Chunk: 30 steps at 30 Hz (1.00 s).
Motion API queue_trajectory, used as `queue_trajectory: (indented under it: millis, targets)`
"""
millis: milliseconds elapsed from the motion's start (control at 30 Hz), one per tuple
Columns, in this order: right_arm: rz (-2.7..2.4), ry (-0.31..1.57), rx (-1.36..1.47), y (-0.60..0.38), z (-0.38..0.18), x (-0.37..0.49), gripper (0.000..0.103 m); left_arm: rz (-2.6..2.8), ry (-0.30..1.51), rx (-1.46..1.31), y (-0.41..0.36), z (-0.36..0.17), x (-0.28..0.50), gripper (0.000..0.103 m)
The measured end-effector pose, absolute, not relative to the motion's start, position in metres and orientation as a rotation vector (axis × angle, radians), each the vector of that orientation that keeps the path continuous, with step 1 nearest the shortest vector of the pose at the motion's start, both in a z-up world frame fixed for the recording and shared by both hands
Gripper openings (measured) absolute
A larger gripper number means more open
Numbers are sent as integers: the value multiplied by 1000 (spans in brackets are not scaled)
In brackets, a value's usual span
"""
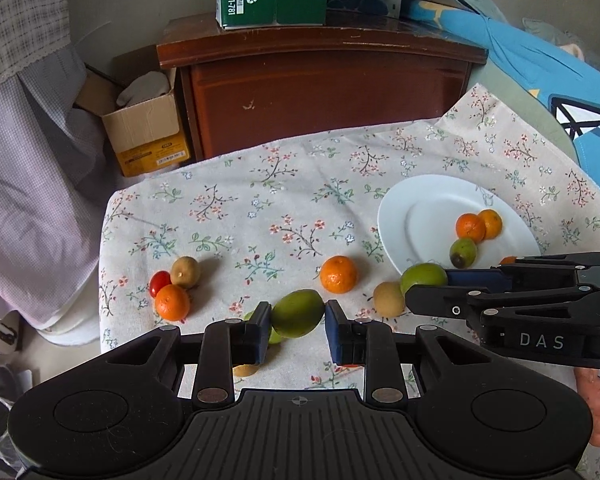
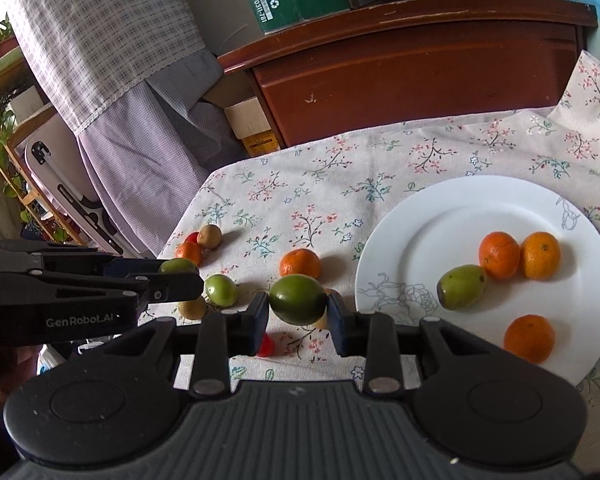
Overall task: Organize fruits
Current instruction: 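Carry both held green fruits over the white plate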
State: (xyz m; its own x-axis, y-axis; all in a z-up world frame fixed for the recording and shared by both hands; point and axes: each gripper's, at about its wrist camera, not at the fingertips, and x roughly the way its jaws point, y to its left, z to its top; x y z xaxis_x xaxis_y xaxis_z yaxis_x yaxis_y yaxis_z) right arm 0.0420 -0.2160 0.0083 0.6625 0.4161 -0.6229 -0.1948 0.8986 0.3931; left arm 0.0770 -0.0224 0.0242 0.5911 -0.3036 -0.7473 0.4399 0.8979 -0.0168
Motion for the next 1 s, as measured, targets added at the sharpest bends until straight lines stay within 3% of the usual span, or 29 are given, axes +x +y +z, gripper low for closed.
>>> queue_trajectory:
  millis: [700,1000]
  targets:
    - [158,621,382,-289,48,48,32,-542,766,90,-82,36,82,26]
    - [114,686,450,-302,37,47,32,-572,784,106,-110,21,87,26]
